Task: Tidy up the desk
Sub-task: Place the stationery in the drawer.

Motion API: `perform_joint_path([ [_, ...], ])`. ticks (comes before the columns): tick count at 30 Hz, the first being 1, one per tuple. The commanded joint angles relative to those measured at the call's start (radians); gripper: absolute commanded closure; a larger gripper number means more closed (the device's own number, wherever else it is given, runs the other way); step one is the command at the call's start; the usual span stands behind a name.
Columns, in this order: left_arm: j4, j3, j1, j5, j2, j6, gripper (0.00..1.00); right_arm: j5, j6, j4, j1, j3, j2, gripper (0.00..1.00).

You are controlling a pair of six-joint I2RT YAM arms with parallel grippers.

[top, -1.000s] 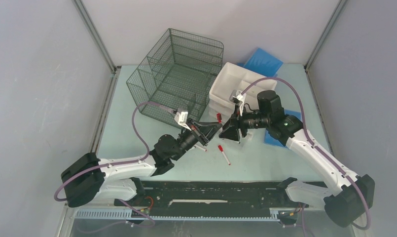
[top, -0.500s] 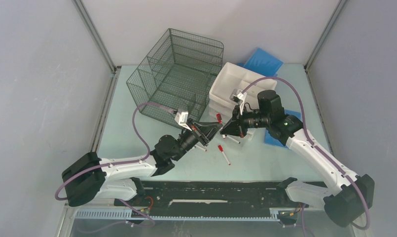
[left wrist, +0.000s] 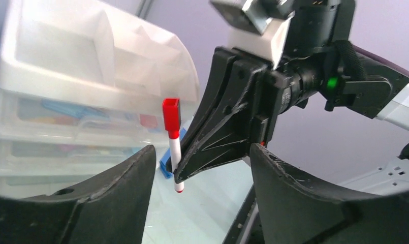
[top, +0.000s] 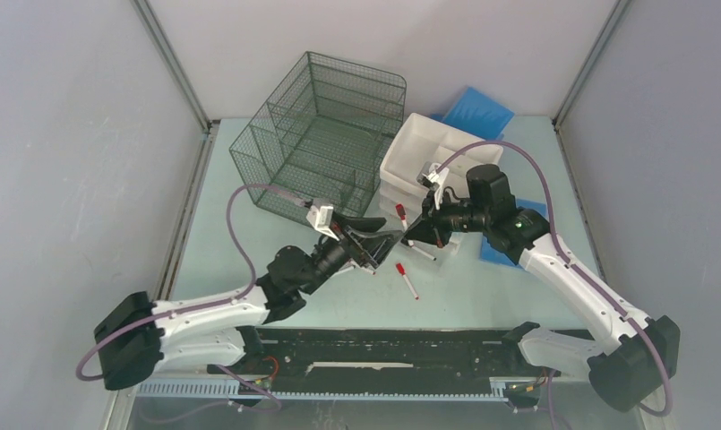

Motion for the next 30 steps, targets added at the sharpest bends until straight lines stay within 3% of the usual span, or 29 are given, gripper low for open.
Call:
perform_joint_path([
  [1, -0.202, -0.007, 0.006, -0.028, -0.171, 0.164, 0.23, 0.159, -0.124, -0.038, 0.020, 0.025, -0.002, 1.00],
  [5, -0.426, -0.026, 0.023, -0.059, -0.305, 0.220, 0.07, 0.288, -0.231, -0.085, 0.066, 0.040, 0.018, 1.00],
  [8, -0.565, -0.034, 0.038, -0.070, -0.376, 0.230, 0.01, 0.389, -0.294, -0.104, 0.103, 0.045, 0.051, 1.00],
  [14, -0.771, -0.055, 0.065, -0.076, -0.398, 0.190, 0.00, 0.547, -0.346, -0.115, 0.164, 0.052, 0.126, 1.00],
  [22, -0.930, -0.101, 0.068, -0.145, -0.359, 0.084, 0.00, 0.700, -0.348, -0.098, 0.188, 0.051, 0.201, 0.99],
  [30, -1.036, -0.078, 0.084, -0.192, -0.278, 0.035, 0.00, 0.766, -0.344, -0.089, 0.194, 0.052, 0.237, 0.81],
])
